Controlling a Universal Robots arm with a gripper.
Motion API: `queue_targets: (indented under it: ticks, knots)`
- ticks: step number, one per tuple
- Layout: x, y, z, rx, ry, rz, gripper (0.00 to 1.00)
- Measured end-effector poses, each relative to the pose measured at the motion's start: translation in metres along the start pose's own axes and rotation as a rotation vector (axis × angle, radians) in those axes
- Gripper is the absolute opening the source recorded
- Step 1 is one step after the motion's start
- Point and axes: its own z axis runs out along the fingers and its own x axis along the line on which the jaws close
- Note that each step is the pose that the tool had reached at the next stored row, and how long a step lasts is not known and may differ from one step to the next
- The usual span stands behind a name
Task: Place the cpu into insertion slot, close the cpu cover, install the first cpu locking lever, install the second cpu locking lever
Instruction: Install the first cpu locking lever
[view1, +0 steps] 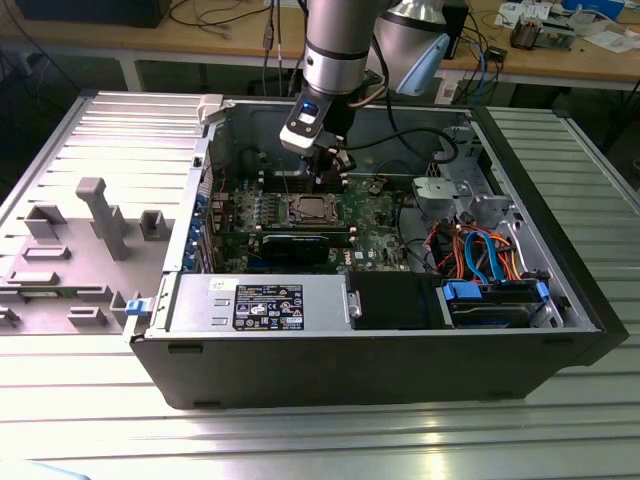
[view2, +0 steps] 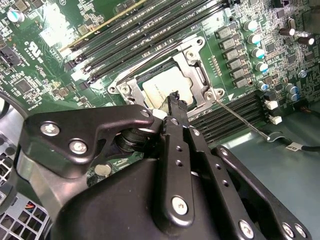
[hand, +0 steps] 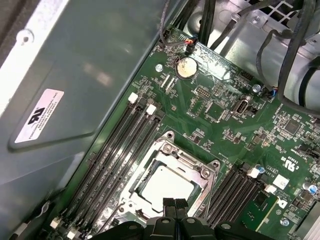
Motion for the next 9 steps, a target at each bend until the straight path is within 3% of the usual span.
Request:
queue_targets:
  ticks: [9]
  knots:
    - [0.0000,0.0000,0.0000,0.0003,-0.0014,-0.024,0.11]
